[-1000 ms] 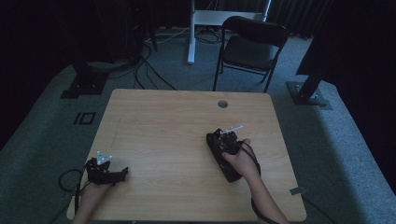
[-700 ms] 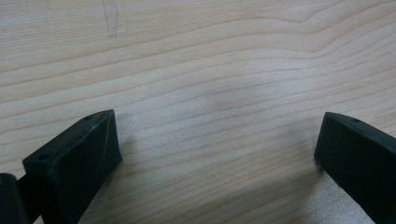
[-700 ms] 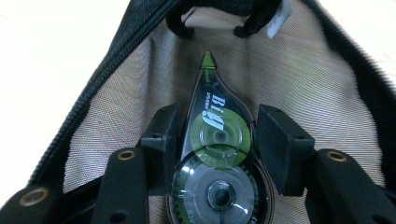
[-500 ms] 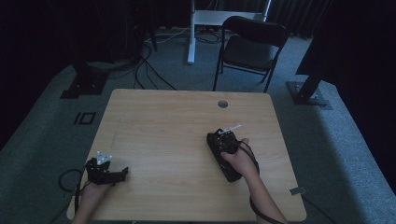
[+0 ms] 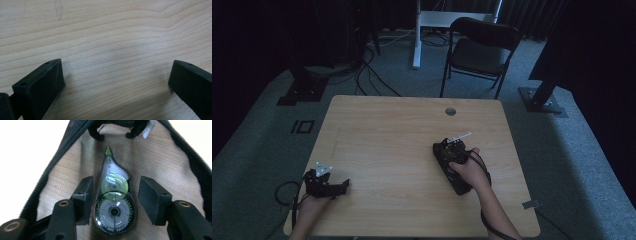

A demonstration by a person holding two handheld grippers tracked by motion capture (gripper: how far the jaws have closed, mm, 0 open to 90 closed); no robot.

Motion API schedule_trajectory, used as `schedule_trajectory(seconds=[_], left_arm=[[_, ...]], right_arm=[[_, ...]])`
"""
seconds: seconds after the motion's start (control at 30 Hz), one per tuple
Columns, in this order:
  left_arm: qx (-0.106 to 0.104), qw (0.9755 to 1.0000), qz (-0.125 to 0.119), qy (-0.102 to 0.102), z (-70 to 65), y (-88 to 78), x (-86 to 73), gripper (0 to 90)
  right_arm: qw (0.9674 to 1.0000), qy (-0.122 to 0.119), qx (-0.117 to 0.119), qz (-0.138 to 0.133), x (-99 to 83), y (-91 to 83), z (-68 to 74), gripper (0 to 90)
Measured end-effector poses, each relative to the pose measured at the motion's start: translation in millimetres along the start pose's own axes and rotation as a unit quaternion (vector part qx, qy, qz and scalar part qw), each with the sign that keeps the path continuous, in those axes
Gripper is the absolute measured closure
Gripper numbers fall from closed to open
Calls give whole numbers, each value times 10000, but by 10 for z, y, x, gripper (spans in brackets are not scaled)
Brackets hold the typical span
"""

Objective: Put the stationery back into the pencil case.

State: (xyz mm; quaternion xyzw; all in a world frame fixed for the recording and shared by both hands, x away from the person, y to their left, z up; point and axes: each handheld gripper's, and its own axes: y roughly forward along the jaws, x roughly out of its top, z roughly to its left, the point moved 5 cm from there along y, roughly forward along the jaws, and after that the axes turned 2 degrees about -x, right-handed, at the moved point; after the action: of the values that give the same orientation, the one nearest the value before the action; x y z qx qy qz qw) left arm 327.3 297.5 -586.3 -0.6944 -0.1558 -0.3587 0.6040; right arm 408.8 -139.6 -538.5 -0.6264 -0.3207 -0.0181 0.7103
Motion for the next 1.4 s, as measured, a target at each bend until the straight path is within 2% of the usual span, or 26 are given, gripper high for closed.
schedule_trajectory(seconds=[0.1, 0.27, 0.5, 0.67, 0.8, 1.03, 1.17, 1.2, 1.27, 1.3, 1.4], left_arm=[[0, 10000, 1, 1, 0, 0, 0, 2], [-1, 10000, -1, -1, 0, 0, 0, 2], [-2, 10000, 0, -1, 0, 0, 0, 2], [-2, 10000, 1, 0, 0, 0, 0, 2], [-1, 10000, 0, -1, 0, 0, 0, 2], [-1, 10000, 0, 0, 0, 0, 0, 2], [-2, 10000, 1, 0, 0, 0, 0, 2], [-1, 10000, 1, 1, 0, 0, 0, 2], [-1, 10000, 0, 0, 0, 0, 0, 2], [-2, 10000, 0, 0, 0, 0, 0, 2], [-1, 10000, 1, 0, 0, 0, 0, 2]], right_arm=[[10000, 30, 32, -70, -5, -28, -13, 441], [9991, 212, 62, -365, 6, -137, -68, 436], [9973, 295, 181, -652, 11, -278, -107, 429], [9959, 247, 282, -827, 6, -356, -111, 405], [9931, 127, 409, -1092, -7, -465, -116, 386], [9883, 177, 577, -1398, -66, -637, -139, 381], [9869, 193, 570, -1494, -100, -697, -176, 381], [9854, 237, 535, -1601, -124, -736, -219, 378], [9846, 272, 528, -1642, -137, -749, -242, 373], [9836, 267, 452, -1727, -170, -768, -293, 371], [9816, 372, 432, -1822, -229, -786, -377, 355]])
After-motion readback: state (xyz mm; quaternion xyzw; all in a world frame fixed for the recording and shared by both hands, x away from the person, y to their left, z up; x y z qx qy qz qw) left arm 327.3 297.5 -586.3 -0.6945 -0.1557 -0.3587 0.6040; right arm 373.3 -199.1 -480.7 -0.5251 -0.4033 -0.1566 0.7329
